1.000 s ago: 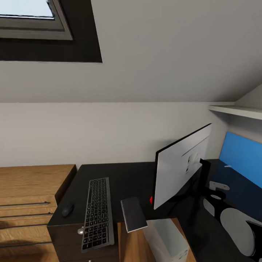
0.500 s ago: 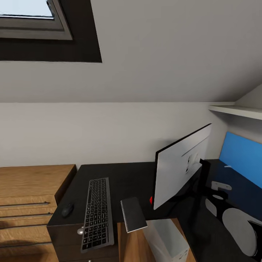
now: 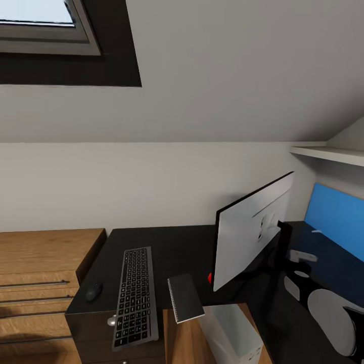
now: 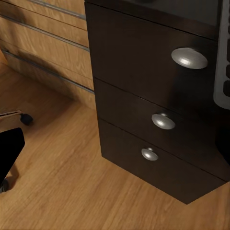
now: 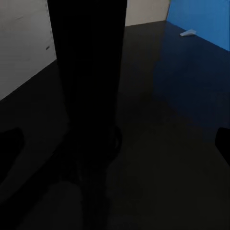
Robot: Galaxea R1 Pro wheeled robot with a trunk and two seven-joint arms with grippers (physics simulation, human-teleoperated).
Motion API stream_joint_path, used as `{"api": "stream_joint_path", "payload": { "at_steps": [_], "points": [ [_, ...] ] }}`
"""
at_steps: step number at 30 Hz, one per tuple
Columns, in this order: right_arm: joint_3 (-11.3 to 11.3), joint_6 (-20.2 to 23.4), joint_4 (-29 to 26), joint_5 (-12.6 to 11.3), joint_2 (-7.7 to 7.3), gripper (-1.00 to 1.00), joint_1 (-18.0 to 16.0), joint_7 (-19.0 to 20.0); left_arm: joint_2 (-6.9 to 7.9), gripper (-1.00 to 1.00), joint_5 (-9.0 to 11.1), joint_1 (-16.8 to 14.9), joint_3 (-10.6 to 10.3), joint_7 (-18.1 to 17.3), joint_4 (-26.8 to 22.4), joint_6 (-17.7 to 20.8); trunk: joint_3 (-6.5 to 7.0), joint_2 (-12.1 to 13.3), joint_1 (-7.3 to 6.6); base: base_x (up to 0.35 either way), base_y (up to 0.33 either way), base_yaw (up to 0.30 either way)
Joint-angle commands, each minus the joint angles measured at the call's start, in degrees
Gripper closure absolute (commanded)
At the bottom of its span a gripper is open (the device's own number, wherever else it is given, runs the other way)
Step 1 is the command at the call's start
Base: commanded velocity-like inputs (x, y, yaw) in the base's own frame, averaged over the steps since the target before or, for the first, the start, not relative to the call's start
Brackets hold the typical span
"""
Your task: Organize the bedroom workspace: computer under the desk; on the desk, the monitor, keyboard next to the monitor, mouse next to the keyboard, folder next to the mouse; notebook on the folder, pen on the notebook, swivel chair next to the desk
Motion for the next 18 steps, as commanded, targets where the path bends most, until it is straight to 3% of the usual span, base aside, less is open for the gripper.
{"api": "stream_joint_path", "payload": {
  "at_steps": [1, 18],
  "points": [
    [-0.47, -0.22, 0.10, 0.60, 0.02, -1.00, -0.06, -0.12, 0.05, -1.00, 0.35, -0.03, -0.10, 0.10, -0.09, -0.31, -0.06, -0.04, 0.01, 0.000, 0.000, 0.000],
    [-0.47, -0.28, 0.10, 3.06, 0.08, -1.00, -0.06, 0.04, 0.05, -1.00, 0.35, -0.03, -0.10, 0.19, -0.09, -0.28, -0.06, -0.04, 0.01, 0.000, 0.000, 0.000]
  ]
}}
